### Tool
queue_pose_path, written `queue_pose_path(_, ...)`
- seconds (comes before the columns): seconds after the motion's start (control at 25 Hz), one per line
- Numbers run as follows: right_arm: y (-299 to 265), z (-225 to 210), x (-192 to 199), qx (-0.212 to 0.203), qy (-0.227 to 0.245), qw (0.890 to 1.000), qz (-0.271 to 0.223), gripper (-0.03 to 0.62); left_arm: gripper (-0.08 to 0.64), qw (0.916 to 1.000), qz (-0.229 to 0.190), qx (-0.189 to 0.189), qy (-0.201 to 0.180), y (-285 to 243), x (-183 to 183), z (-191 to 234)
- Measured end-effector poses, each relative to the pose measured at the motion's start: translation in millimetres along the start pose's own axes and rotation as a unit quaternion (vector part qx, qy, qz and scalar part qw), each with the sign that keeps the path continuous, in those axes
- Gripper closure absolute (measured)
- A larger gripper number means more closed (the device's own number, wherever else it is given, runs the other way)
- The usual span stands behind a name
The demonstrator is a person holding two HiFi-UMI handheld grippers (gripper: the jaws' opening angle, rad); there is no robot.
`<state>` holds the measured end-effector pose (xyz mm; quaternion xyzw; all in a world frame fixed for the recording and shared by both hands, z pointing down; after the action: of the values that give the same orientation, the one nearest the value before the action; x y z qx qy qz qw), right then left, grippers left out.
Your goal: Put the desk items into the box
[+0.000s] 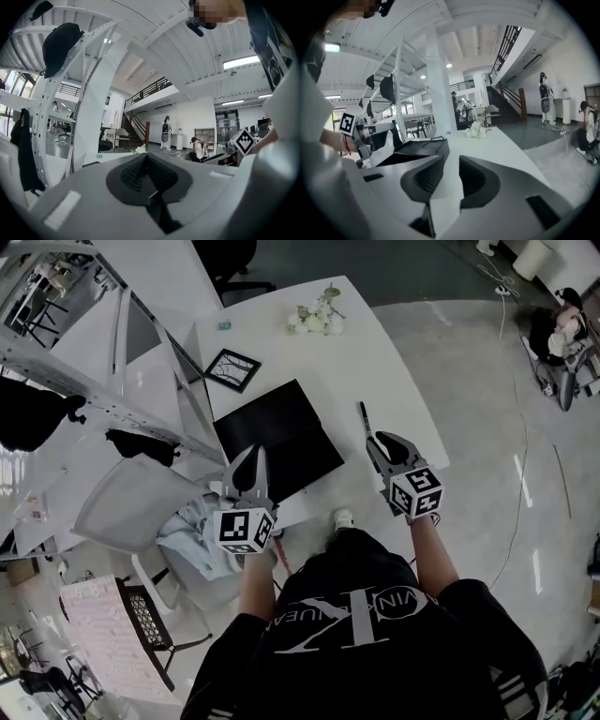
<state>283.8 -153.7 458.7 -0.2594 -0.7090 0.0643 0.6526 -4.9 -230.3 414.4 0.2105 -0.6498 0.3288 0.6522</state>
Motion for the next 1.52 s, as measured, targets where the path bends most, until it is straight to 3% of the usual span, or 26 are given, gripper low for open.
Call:
queue_pose_path(0.28, -38.3, -29.7, 16.1, 0.010, -0.015, 0.996, 0.089, 0.528, 0.565, 0.9998, 0.012, -0.016, 0.000, -16.6, 0.2, -0.6)
queue_pose_path(0.6, -73.5, -53.2, 33.4, 0.028, -0.024, 0.983, 0.179, 0.528, 0.565, 0.9986, 0.028, -0.045, 0.007, -22.8, 2.9, -2.3)
queue_pose_path(1.28, -97.1, -69.7, 42.9, 0.038, 0.004, 0.968, 0.247, 0.529, 0.565, 0.9951, 0.028, -0.094, 0.016, -16.5, -3.6, -6.4)
queue_pose_path(1.52, -96.7, -67.6, 37.2, 0.031, -0.009, 0.971, 0.238, 0.540, 0.565, 0.9948, 0.032, -0.094, 0.022, -11.7, 0.0, 1.8)
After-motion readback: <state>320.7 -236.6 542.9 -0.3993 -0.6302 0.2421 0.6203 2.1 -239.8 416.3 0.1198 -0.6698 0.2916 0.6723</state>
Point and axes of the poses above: the fingertips, and each gripper's own axes: y backward along the fingers, z to its left, x out of its underside, the point moved 7 cm from there along y, backward along the fingers, and after that the axes turned 6 degrees about z, right-handed, at the moved point
